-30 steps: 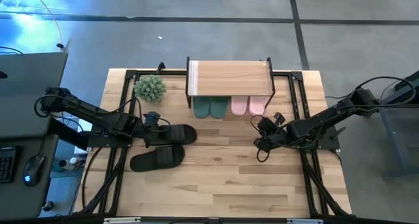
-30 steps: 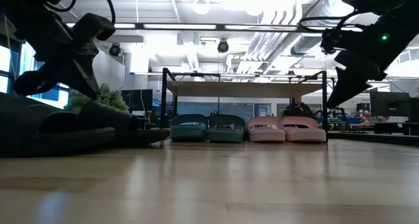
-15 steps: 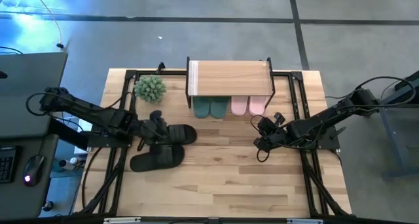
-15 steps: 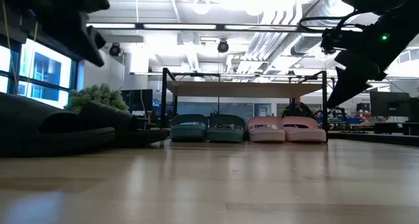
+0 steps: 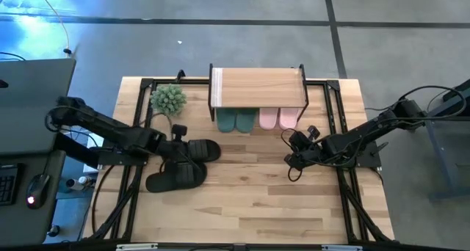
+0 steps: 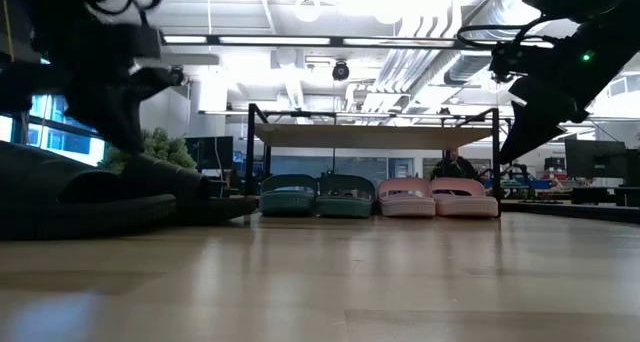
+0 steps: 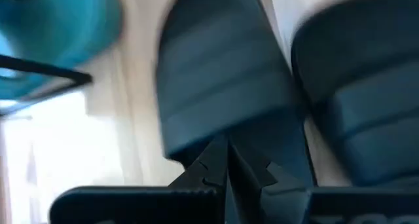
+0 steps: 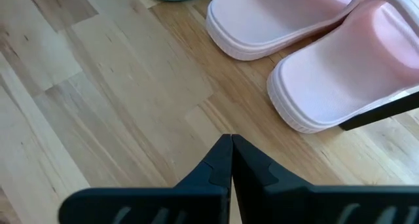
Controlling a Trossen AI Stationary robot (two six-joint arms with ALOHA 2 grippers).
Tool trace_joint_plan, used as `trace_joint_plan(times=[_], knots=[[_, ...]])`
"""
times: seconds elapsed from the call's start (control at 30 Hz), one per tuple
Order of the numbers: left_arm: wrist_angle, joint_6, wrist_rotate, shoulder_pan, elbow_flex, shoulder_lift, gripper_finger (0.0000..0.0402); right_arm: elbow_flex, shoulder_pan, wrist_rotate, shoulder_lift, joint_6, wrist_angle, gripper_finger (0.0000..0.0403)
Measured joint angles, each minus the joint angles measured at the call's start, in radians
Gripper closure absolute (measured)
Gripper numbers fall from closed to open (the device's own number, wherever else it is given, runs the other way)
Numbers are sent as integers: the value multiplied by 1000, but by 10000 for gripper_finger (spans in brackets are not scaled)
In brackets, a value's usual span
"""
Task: Pick and place slides into the shelf
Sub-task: Put the top black slides on the shelf
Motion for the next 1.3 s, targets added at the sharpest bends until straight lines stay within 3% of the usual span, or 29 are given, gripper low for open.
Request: trace_joint_plan(times=[0.1, 0.33, 0.53, 0.7, 0.8, 1.03, 1.2, 1.3], knots=[[-7, 56, -36, -27, 8, 78, 388, 0, 0, 0, 0, -2, 0, 402], [-52, 85, -275, -62, 54, 141, 342, 0, 0, 0, 0, -7, -7, 402], [-54, 101, -230, -60, 75, 142, 272, 0, -2, 0, 0, -7, -12, 402], [-64, 202, -151, -60, 75, 142, 215, 0, -2, 0, 0, -5, -14, 402], [-67, 251, -158, -60, 67, 142, 196, 0, -2, 0, 0, -4, -11, 402], [9, 360, -198, -59, 67, 147, 192, 0, -2, 5, 0, -4, -5, 402], [15, 431, -146, -59, 67, 237, 205, 0, -2, 5, 0, -4, -3, 402], [25, 465, -192, -62, 70, 302, 213, 0, -2, 6, 0, -4, 1, 402]])
